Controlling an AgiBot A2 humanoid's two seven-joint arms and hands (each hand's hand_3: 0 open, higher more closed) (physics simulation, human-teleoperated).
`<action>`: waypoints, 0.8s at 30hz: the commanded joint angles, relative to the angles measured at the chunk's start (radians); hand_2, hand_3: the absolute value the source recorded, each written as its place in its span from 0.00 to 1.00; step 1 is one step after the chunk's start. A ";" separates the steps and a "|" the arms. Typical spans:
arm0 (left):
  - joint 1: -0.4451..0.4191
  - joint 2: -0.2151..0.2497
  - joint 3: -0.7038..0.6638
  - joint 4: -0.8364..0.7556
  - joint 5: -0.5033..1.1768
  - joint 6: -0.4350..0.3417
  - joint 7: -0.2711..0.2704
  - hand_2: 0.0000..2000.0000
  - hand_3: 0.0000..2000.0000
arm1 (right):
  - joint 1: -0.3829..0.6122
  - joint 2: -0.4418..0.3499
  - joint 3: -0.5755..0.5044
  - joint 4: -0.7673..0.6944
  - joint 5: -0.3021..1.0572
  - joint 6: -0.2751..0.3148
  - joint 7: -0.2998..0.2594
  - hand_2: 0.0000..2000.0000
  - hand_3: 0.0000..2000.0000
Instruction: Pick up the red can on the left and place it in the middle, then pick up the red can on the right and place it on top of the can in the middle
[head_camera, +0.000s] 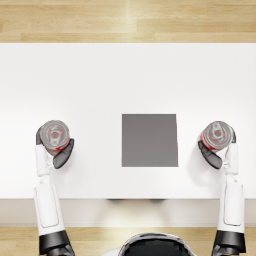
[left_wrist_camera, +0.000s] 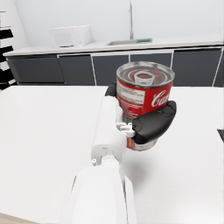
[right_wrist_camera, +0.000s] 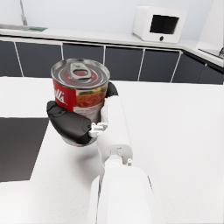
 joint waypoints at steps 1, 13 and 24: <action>0.026 0.000 0.134 -0.194 0.000 -0.001 0.000 1.00 0.76 | 0.034 -0.001 0.046 0.180 0.000 0.000 -0.001 1.00 0.76; 0.138 0.102 0.547 -0.118 0.000 -0.009 -0.002 1.00 0.76 | 0.107 -0.030 0.132 0.279 0.000 0.016 0.002 1.00 0.76; 0.246 0.204 0.684 0.177 0.000 -0.009 -0.074 1.00 0.76 | 0.124 -0.052 0.171 0.279 0.000 0.026 0.000 1.00 0.76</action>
